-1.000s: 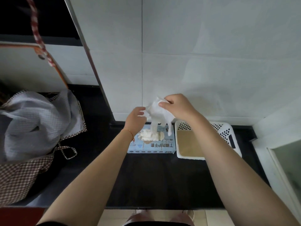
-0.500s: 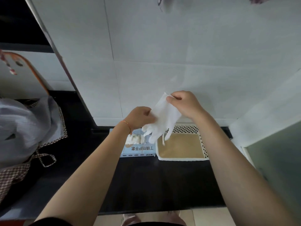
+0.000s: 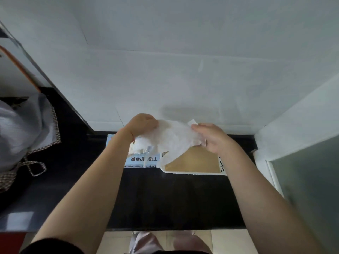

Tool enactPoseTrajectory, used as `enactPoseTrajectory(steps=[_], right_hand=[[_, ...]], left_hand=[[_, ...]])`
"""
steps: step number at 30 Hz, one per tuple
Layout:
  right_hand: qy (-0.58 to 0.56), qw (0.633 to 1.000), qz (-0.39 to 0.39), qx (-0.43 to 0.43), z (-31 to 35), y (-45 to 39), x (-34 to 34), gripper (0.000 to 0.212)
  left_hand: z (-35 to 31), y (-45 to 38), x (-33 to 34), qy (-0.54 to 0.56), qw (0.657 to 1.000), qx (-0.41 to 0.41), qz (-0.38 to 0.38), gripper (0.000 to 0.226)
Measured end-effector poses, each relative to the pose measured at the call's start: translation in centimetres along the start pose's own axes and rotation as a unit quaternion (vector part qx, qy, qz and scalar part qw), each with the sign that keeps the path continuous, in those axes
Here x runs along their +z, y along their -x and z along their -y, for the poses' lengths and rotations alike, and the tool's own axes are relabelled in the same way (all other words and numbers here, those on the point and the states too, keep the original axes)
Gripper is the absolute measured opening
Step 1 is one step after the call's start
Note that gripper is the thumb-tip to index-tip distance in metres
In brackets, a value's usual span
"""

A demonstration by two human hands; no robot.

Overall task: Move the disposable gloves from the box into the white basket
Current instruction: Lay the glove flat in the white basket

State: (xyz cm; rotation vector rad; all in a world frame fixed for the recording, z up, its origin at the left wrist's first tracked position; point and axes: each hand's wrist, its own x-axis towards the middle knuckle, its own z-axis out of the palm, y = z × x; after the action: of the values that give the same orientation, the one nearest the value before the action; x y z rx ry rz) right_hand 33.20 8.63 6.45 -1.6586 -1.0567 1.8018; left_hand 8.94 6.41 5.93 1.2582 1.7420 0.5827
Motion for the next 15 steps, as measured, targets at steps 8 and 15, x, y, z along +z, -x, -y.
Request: enactPoseTrajectory(steps=[8, 15], right_hand=[[0.017, 0.994, -0.047, 0.101, -6.6, -1.9, -3.6, 0.023], [0.088, 0.987, -0.085, 0.105, -8.1, -3.9, -6.8, 0.017]], left_hand=[[-0.9, -2.4, 8.0, -0.251, 0.966, 0.032, 0.058, 0.02], [-1.5, -4.4, 13.6, -0.435, 0.897, 0.065, 0.053, 0.032]])
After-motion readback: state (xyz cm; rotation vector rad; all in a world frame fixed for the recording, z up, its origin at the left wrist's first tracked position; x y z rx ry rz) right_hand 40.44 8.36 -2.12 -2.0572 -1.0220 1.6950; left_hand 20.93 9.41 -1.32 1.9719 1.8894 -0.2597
